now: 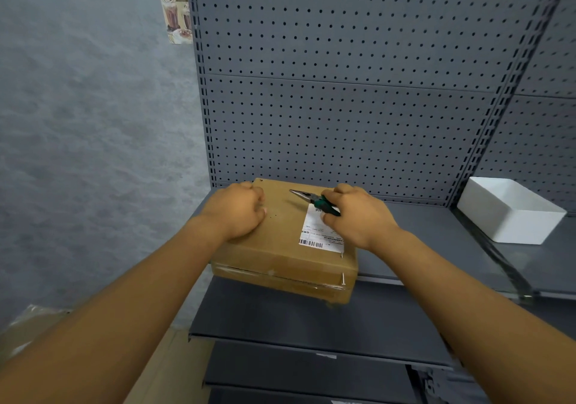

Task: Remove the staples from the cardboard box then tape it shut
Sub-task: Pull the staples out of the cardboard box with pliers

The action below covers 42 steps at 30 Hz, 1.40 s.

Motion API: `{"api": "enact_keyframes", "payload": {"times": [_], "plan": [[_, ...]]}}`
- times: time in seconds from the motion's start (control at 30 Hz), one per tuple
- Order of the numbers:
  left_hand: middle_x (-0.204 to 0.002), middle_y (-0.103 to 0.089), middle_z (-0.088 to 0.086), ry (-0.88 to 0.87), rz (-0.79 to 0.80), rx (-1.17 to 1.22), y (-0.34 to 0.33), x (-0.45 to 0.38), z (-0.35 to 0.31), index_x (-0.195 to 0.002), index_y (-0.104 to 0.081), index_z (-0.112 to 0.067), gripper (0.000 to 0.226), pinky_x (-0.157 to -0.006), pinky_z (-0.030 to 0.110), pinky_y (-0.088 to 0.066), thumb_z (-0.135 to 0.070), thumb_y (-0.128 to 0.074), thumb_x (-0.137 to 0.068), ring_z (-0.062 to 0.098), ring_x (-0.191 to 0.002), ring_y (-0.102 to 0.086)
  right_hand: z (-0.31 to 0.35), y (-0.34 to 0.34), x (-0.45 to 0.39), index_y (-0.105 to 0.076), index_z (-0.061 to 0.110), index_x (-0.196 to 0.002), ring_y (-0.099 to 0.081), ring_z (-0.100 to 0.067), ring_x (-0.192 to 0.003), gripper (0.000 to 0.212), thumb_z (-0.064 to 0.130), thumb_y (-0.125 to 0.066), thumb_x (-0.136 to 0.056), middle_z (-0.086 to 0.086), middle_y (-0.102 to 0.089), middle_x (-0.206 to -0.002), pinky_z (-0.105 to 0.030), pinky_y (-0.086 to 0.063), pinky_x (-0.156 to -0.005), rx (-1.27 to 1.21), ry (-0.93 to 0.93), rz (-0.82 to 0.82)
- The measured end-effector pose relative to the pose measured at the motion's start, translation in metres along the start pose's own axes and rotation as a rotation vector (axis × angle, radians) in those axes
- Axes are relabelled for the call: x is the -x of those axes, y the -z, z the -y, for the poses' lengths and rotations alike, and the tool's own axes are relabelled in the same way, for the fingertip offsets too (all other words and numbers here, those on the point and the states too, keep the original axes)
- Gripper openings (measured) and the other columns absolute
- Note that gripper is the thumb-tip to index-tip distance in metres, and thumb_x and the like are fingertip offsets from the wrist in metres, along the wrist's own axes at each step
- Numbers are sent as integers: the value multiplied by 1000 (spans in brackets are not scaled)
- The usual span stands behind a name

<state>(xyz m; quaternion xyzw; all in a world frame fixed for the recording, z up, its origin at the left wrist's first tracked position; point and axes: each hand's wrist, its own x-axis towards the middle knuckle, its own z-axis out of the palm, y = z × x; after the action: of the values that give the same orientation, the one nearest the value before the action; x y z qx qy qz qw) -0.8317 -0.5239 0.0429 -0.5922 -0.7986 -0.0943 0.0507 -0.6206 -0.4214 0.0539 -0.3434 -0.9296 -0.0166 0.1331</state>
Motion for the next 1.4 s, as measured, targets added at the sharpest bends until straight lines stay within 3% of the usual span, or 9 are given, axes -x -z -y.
{"api": "enact_keyframes", "payload": {"times": [0.2,0.57,0.9,1.07,1.4], "plan": [[-123,-53,2,-110,-75,-202,8,-7,-26,-124,-52,-20,35,-99,37,-34,-38,-43,-95,22,-116,-47,-13,14,13,-49,22,-134,-47,-24,-115,45,42,-47,-94,1,-50,-124,-37,-46,-82,-6,-78,-52],[-123,-54,1,-279,-112,-249,17,-30,-98,-125,-51,-18,34,-99,36,-35,-33,-41,-96,20,-115,-47,-80,36,56,-48,19,-135,-47,-27,-115,46,41,-47,-95,-3,-49,-128,-39,-48,-85,-3,-204,-98],[-124,-52,4,-361,-150,-291,2,-82,-243,-124,-48,-16,32,-98,37,-35,-33,-39,-99,23,-116,-46,-215,62,94,-56,18,-117,-50,-26,-106,34,40,-48,-93,-2,-51,-111,-38,-49,-77,-8,-252,-135],[-126,-53,3,-370,-144,-270,-18,-108,-312,-126,-50,-17,34,-101,37,-35,-34,-39,-98,23,-117,-47,-287,71,110,-55,19,-124,-50,-25,-109,37,39,-48,-94,-2,-52,-118,-34,-44,-74,15,-290,-136],[-126,-53,2,-411,-78,-264,-47,-147,-391,-128,-48,-16,35,-102,36,-35,-32,-39,-99,22,-117,-47,-386,56,128,-58,16,-112,-51,-26,-98,31,36,-44,-93,-1,-52,-108,-35,-46,-74,24,-424,-74]]}}
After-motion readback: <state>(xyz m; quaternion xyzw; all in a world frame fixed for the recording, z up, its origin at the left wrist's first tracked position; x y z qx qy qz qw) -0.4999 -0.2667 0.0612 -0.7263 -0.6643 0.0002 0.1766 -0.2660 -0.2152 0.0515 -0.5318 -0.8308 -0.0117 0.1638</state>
